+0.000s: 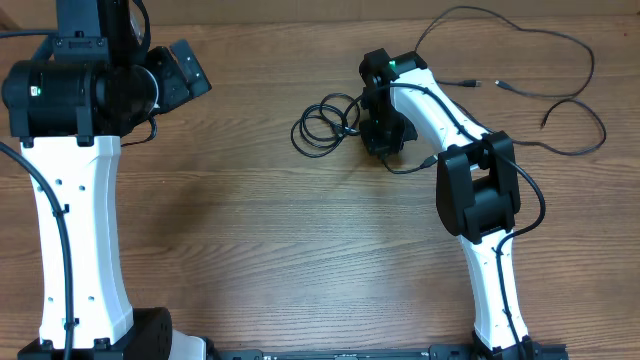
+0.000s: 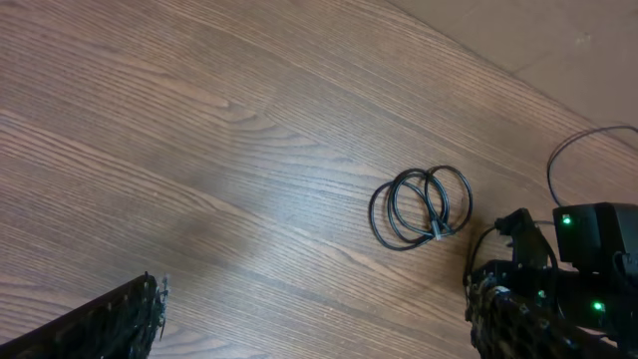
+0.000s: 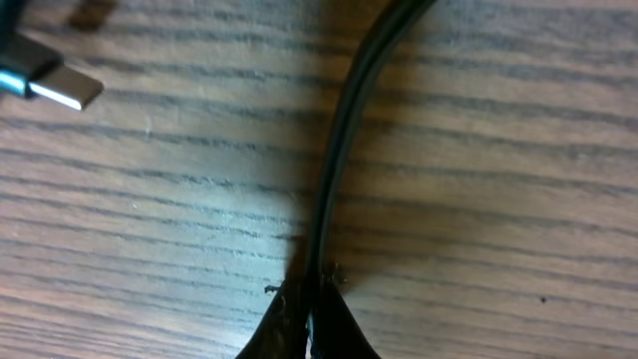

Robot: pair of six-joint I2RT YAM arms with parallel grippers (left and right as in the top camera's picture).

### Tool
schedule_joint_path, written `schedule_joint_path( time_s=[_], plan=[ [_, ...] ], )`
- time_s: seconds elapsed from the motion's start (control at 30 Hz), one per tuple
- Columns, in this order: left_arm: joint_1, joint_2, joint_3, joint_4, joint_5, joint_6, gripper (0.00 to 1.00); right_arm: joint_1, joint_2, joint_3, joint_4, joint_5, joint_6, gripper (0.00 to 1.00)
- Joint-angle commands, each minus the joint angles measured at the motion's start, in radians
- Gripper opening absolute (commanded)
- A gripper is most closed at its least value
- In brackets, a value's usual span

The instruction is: Untangle cables

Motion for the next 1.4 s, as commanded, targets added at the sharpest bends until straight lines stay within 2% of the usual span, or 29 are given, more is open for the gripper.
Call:
schedule_joint_path(
  time_s=[0.0, 0.43, 0.67, 1.1, 1.23, 1.37],
  plan=[
    [-0.002, 0.006, -0.005, 0.001, -0.015, -0.003, 0.99, -0.002, 0.007, -0.005, -0.030, 0.010, 0.004, 0.04],
    [-0.002, 0.006, -0.005, 0.000, -0.023, -0.003, 0.99, -0.055, -0.055, -0.003, -0.118, 0.096, -0.010, 0.04],
    [-0.002, 0.006, -0.005, 0.001, -0.022, -0.003, 0.99, -0.094, -0.096, -0.003, -0.146, 0.008, -0.114, 0.04],
    [-0.002, 0.006, -0.005, 0.003, -0.022, -0.003, 1.00, -0.095, -0.097, -0.003, -0.144, -0.013, -0.093, 0.04],
    [-0.002, 0.006, -0.005, 0.003, -0.022, -0.003, 1.00, -0.095, -0.097, 0.002, -0.156, -0.005, -0.062, 0.13],
    [-0.002, 0.006, -0.005, 0.004, -0.023, -0.003, 1.00, -0.095, -0.097, 0.033, -0.180, 0.002, -0.049, 0.31]
  ],
)
